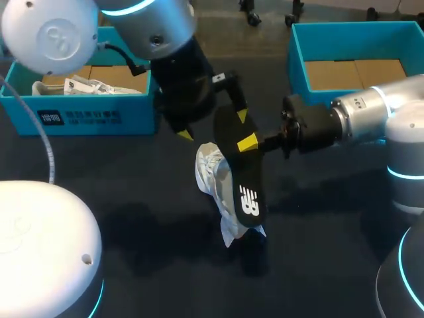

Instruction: Take the shoe out of the shoebox, open the shoe tongue, remove and reinsert the insole, then place the shoe into the shoebox

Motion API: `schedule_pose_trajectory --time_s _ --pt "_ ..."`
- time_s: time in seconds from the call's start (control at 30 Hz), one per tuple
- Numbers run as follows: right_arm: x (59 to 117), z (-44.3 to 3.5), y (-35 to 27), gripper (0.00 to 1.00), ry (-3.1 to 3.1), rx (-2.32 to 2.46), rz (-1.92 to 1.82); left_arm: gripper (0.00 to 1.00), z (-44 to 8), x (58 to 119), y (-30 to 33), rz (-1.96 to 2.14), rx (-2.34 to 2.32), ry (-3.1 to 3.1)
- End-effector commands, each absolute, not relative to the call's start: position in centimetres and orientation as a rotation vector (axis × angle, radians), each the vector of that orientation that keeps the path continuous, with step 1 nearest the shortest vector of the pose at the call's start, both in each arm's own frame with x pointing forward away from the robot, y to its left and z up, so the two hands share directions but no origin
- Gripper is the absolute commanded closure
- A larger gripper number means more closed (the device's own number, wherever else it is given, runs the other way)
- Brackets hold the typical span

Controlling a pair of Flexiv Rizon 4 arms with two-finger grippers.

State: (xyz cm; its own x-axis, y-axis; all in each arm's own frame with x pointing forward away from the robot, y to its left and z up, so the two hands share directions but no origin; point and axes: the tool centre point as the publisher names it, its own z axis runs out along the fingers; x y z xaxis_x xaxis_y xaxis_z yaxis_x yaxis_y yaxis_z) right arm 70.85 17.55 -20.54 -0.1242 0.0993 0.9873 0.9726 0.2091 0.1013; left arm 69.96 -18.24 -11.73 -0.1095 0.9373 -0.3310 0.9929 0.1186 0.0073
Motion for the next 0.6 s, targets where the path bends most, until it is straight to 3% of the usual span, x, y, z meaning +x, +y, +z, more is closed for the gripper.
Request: schedule_pose_trajectory --time_s 0.03,0.6 --pt "71.0 -20.7 18.0 1.00 -1.465 -1.079 -1.073 0.00 -11.8 70.6 -19.6 -0.223 1.961 2.205" --pt "71.1 -20.5 18.7 1.00 -1.474 -1.081 -1.074 0.00 -12.3 71.7 -21.0 -0.177 2.025 2.209"
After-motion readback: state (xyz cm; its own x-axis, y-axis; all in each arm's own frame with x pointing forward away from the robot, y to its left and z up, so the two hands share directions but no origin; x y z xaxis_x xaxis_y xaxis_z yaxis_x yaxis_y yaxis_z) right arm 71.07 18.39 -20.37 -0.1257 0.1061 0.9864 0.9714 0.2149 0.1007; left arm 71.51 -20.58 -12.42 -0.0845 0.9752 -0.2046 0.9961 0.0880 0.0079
